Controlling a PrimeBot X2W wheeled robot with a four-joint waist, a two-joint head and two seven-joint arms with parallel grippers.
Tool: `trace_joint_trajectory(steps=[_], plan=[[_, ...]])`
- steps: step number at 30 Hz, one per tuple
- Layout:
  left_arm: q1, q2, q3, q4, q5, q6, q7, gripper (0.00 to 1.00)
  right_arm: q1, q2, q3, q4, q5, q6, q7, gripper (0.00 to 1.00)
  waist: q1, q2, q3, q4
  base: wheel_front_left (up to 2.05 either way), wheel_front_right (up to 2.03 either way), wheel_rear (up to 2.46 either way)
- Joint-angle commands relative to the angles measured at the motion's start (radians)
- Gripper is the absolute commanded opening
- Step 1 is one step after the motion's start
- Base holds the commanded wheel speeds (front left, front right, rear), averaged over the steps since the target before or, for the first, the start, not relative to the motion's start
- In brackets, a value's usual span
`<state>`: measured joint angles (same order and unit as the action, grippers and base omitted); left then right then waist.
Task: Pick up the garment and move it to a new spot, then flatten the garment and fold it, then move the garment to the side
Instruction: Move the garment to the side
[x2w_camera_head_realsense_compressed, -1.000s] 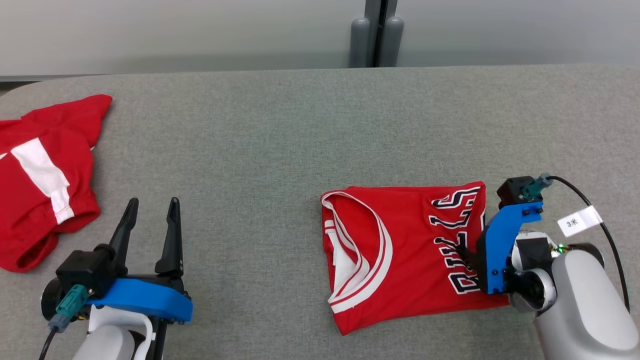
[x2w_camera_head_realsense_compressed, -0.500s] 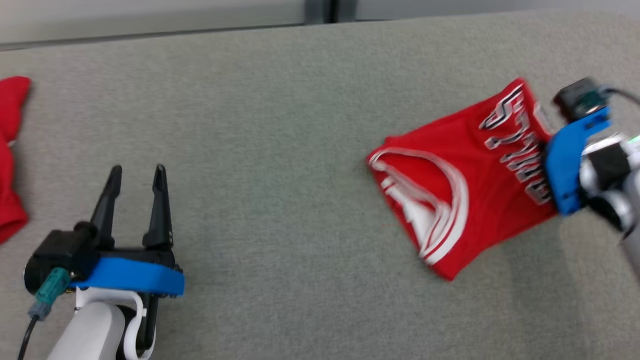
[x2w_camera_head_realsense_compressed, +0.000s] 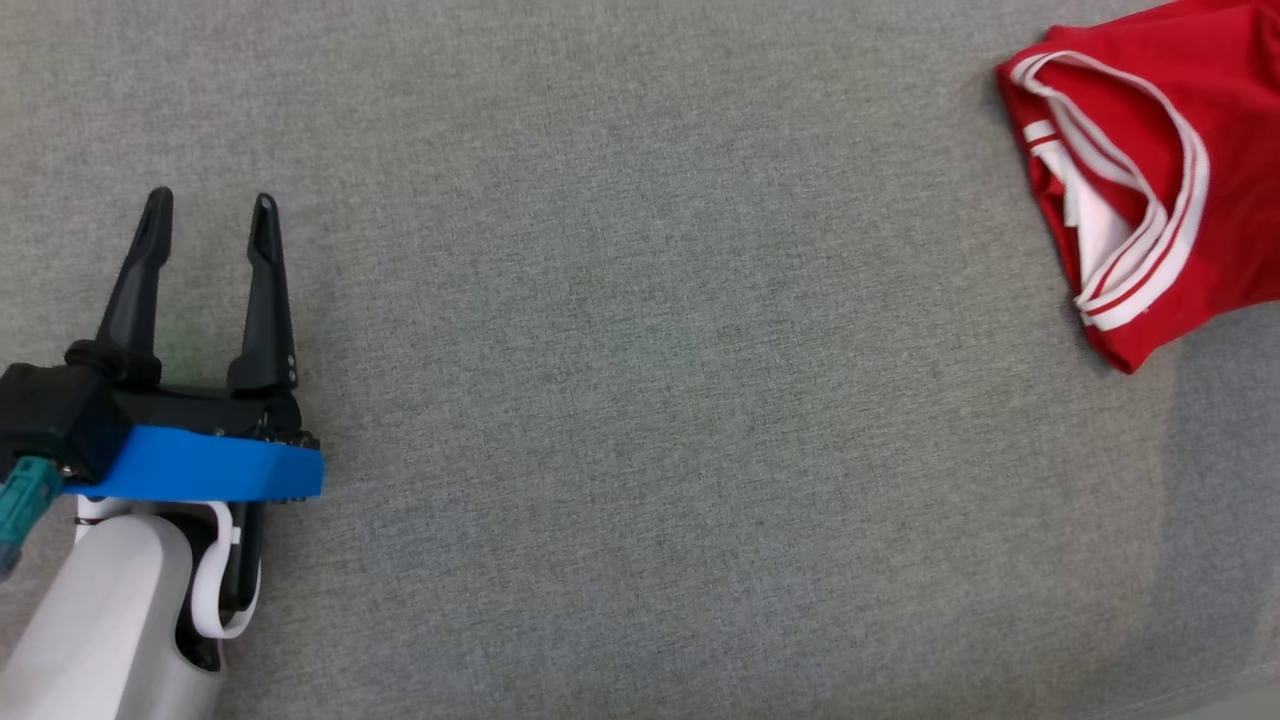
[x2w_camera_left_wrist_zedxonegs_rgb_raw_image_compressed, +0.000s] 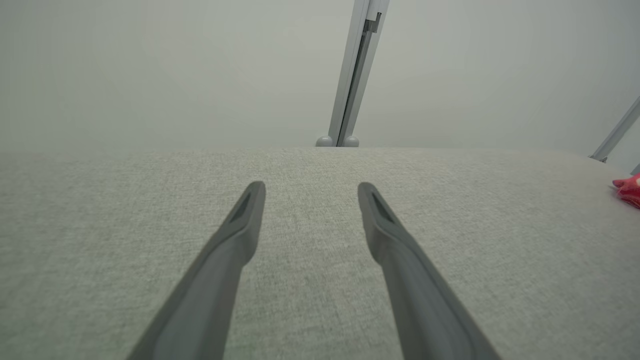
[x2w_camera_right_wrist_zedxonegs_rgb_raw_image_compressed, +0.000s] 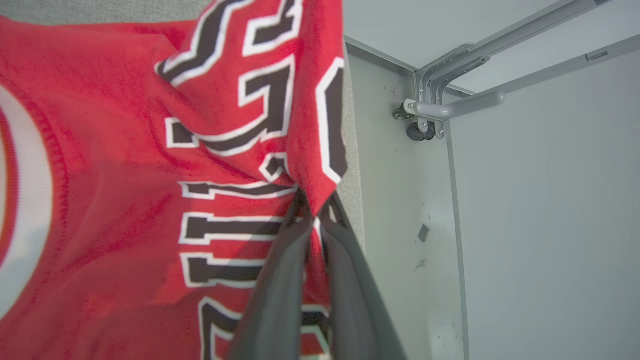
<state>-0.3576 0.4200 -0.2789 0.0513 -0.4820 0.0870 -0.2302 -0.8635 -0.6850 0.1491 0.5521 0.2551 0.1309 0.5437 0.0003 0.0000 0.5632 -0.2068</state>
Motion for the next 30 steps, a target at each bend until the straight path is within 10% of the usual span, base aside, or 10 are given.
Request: trace_joint_trajectory(steps=[1, 16, 18, 19, 20, 30], plan=[[-0.02, 0.012, -0.002, -0.01, 0.006, 0.001, 0.005, 1.0, -0.016, 0.004, -0.035, 0.024, -0.021, 0.0, -0.005, 0.0, -0.0003, 0.0, 0.014, 0.001, 0.0, 0.0, 0.0], [-0.009, 0.028, -0.007, -0.025, 0.004, 0.013, 0.014, 1.0, 0.045, 0.14, -0.278, 0.039, -0.174, 0.0, -0.001, 0.0, -0.0003, 0.0, 0.005, -0.005, 0.0, 0.0, 0.0], [-0.007, 0.025, -0.009, -0.017, 0.001, 0.01, 0.013, 1.0, 0.054, 0.163, -0.303, 0.021, -0.189, 0.0, -0.005, 0.34, -0.0003, 0.0, -0.006, -0.001, 0.0, 0.0, 0.0], [-0.004, 0.024, -0.01, -0.012, -0.001, 0.008, 0.011, 1.0, 0.059, 0.171, -0.312, 0.015, -0.198, 0.0, -0.003, 0.83, -0.0003, 0.0, -0.013, 0.001, 0.0, 0.0, 0.0], [0.0, 0.021, -0.01, -0.005, -0.002, 0.007, 0.008, 1.0, 0.068, 0.179, -0.319, 0.009, -0.207, 0.0, 0.001, 1.0, -0.0003, 0.0, -0.024, 0.003, 0.0, 0.0, 0.0], [0.108, -0.041, -0.017, 0.096, -0.03, 0.003, -0.026, 1.0, 0.182, 0.278, -0.234, -0.11, -0.168, 0.0, -0.162, 1.0, -0.0003, 0.0, -0.252, 0.045, 0.0, 0.0, 0.0]])
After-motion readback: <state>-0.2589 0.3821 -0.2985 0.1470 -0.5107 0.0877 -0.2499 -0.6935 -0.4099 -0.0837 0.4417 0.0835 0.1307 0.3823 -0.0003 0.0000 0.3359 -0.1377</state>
